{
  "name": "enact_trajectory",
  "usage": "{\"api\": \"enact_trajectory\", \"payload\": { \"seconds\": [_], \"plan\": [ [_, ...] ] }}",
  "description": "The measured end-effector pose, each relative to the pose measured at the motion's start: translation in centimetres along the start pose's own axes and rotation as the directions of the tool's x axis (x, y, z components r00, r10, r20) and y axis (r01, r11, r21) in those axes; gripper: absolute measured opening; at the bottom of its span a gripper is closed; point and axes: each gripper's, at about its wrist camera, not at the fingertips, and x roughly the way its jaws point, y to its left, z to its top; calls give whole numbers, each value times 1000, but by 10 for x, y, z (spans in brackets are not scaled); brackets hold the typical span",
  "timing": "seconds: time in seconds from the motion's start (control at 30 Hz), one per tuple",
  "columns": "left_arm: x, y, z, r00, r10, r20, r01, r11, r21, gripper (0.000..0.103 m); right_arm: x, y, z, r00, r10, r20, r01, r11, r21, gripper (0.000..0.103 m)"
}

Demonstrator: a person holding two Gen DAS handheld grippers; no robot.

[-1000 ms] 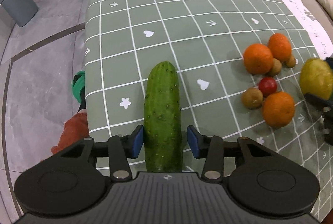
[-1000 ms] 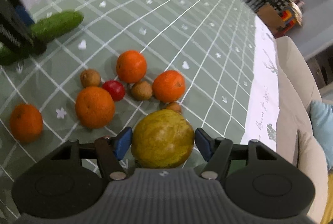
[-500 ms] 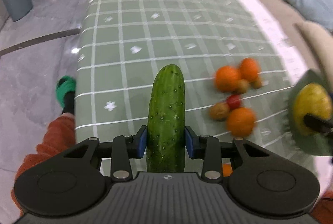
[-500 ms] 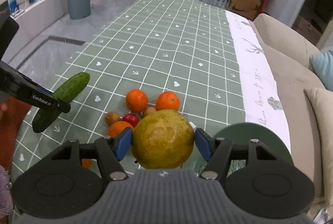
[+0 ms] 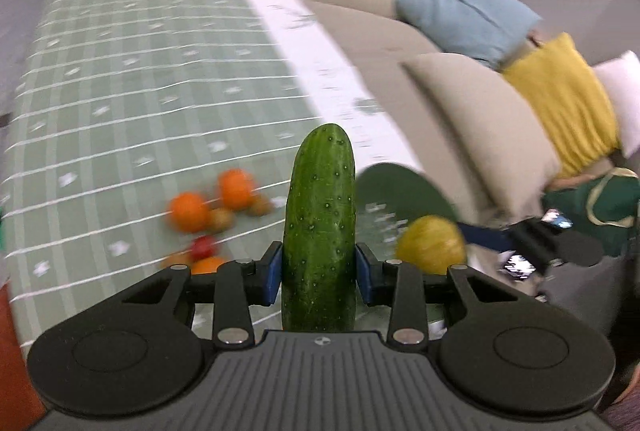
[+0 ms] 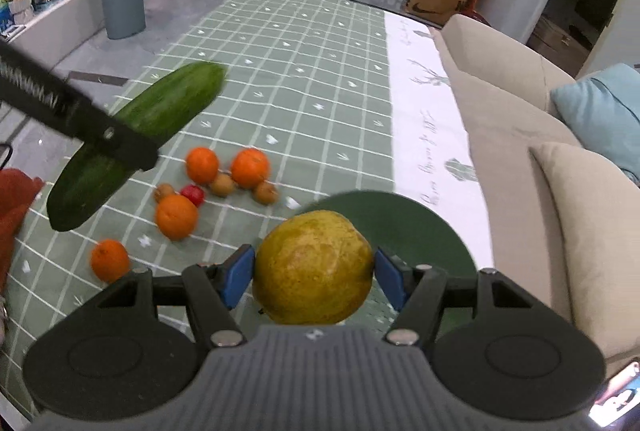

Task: Organize fruits
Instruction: 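Carry the cucumber and pear into the green colander and release both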

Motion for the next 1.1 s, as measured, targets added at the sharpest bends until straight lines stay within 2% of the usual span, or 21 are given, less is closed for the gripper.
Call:
{"api": "enact_trajectory", "payload": {
  "seconds": [0.13, 0.37, 0.83, 1.1],
  "plan": [
    [21, -27, 12, 999, -50, -2, 50, 998, 22, 42, 2, -16, -6, 1000, -4, -23, 3, 1000, -9, 62],
    [65, -56, 23, 996, -80, -36, 81, 996, 33, 42, 19, -48, -17, 998, 8, -66, -7, 1000, 15, 62],
    [135, -49, 20, 986, -32, -166, 38, 999, 32, 42, 77, -49, -27, 980, 115, -164, -130, 988, -81, 62],
    [159, -50, 12, 973, 63, -221, -41, 994, 103, 42, 100, -52, -32, 967, 131, -220, -156, 983, -100, 62]
  ]
}}
